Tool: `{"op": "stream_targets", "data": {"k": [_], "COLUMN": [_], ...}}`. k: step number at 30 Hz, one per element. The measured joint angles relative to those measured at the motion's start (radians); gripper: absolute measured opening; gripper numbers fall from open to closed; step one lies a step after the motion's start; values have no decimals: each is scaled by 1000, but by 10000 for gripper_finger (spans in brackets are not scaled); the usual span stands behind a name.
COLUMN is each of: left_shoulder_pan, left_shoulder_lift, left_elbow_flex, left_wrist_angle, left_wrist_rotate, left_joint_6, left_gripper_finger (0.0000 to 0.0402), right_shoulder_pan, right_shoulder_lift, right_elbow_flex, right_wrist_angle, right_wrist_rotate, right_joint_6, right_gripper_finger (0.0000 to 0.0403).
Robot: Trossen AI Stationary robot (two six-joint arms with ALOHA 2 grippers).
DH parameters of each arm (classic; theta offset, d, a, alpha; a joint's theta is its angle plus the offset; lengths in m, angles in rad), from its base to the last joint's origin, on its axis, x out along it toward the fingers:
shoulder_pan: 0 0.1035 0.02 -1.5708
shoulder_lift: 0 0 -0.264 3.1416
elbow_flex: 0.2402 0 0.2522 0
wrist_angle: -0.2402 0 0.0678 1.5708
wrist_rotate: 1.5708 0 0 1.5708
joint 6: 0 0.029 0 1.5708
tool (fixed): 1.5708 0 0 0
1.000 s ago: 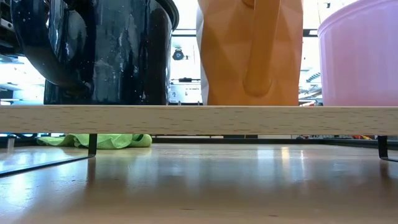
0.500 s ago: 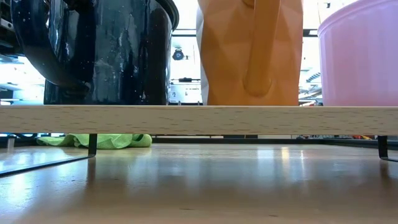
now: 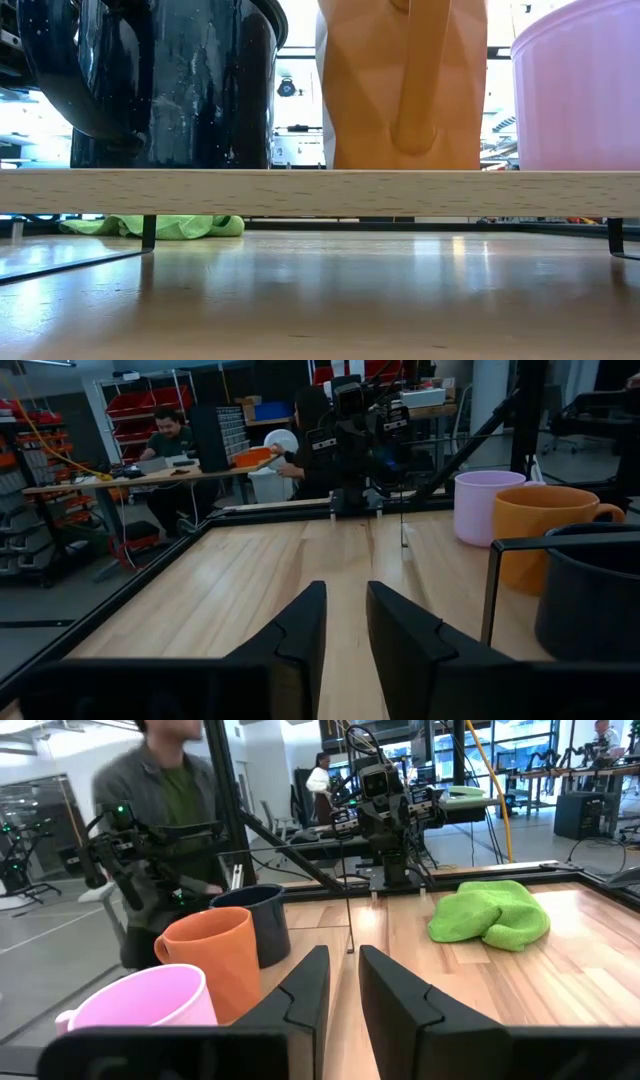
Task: Stack small to large cups/mugs on shelf
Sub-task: Return to Home Position
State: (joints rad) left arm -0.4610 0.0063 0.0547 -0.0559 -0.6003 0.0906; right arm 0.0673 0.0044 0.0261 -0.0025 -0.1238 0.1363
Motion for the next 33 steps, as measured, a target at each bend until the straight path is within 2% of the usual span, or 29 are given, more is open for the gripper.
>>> {"op": "stream_targets", "data": {"k": [33], "left_shoulder_pan": [0], "left_shoulder_lift": [0], "left_elbow_flex": [0], "left_wrist_angle": [0], "left_wrist_rotate": [0], "left_joint_6": [0], "left_gripper_finger": [86], "right_shoulder_pan": [0], "right_shoulder_lift": [0], "right_elbow_flex": [0], "right_wrist_angle": [0], "right_wrist_rotate": [0], "right_joint_6": [0], "right_gripper_finger": [65]}}
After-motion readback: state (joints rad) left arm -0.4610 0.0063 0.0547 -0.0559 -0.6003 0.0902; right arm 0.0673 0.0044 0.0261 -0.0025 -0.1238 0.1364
